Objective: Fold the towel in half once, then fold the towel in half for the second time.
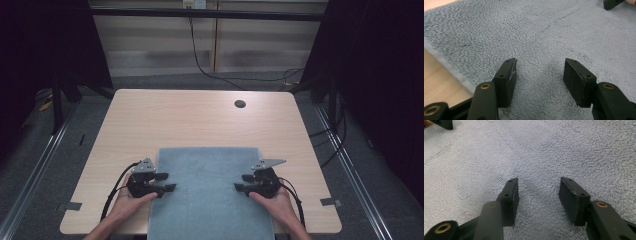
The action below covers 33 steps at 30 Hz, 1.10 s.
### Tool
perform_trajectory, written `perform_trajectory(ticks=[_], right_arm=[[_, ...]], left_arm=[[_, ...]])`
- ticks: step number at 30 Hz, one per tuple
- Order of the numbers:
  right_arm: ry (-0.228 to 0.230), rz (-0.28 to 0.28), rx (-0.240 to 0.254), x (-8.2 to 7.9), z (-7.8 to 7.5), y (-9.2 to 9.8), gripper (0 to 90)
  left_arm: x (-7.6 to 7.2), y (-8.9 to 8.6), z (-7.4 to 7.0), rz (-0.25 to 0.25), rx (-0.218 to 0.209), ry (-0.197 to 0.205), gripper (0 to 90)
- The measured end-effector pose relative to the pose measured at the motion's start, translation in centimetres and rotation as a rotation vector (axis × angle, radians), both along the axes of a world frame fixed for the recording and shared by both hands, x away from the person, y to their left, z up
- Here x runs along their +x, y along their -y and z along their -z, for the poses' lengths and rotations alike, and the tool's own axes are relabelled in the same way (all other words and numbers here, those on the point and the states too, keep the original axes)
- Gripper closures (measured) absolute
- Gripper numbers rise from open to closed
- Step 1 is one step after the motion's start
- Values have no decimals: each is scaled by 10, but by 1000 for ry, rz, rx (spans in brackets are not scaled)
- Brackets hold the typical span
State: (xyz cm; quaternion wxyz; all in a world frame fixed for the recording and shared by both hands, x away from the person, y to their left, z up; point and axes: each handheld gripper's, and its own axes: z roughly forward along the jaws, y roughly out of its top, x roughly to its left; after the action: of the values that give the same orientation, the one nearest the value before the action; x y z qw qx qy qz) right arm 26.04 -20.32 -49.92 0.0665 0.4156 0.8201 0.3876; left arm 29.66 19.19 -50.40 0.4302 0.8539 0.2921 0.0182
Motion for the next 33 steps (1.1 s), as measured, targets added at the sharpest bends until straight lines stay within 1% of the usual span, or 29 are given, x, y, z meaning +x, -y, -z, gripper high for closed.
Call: perform_trajectory(ticks=[1,2,4,5,7,9,10,11,12,13,14,15,17,18,19,20,21,22,23,24,25,26,27,29,30,31,33], right_arm=[[-7,-4,-2,-3,-1,0,506],[-10,-10,2,-6,-1,1,507],[-8,-23,-6,-11,-2,1,506],[-7,-33,-10,-11,-3,2,504],[4,-40,5,-8,-8,4,481],[28,-12,25,-1,-15,10,463],[39,0,35,4,-19,14,462],[52,22,45,9,-23,20,462],[61,34,53,13,-25,23,462],[69,53,64,17,-28,28,461],[74,71,72,21,-30,32,463],[89,92,79,24,-32,37,464],[102,108,74,33,-34,43,463],[112,115,68,37,-35,46,463],[119,122,74,41,-35,49,463],[109,124,77,48,-34,52,458],[108,129,73,52,-34,53,458],[103,139,72,56,-32,54,457],[105,138,79,62,-30,56,457],[93,140,79,67,-29,57,452],[87,135,64,72,-26,57,451],[86,141,47,76,-25,57,444],[91,147,44,80,-23,57,435],[86,153,54,86,-20,57,422],[90,162,51,88,-17,57,405],[78,159,51,91,-13,57,404],[68,169,51,95,-5,59,403]], left_arm=[[-1,0,-1,7,3,-12,444],[-3,0,-2,12,11,-15,454],[-4,0,-4,27,15,-8,465],[-2,0,-6,32,15,-14,447],[3,-2,-9,14,-4,-25,413],[7,-7,-14,7,-22,-37,407],[9,-10,-17,-9,-34,-31,408],[10,-13,-18,-18,-35,-25,409],[13,-15,-21,-34,-34,-20,406],[17,-18,-22,-44,-48,-24,403],[20,-20,-24,-58,-58,-21,397],[23,-22,-26,-69,-59,-12,396],[33,-24,-29,-87,-55,-5,387],[37,-25,-31,-109,-66,7,383],[44,-27,-34,-122,-67,7,378],[48,-28,-35,-133,-76,18,373],[55,-29,-36,-147,-82,9,383],[61,-30,-36,-163,-83,11,378],[66,-30,-35,-180,-85,25,393],[72,-28,-35,-187,-67,26,405],[77,-27,-33,-187,-63,33,398],[82,-25,-31,-196,-71,24,413],[87,-24,-28,-198,-69,12,405],[93,-21,-20,-211,-44,6,393],[95,-21,-16,-207,-52,-16,386],[98,-20,-13,-208,-50,-45,369],[99,-19,-8,-215,-35,-44,338]])
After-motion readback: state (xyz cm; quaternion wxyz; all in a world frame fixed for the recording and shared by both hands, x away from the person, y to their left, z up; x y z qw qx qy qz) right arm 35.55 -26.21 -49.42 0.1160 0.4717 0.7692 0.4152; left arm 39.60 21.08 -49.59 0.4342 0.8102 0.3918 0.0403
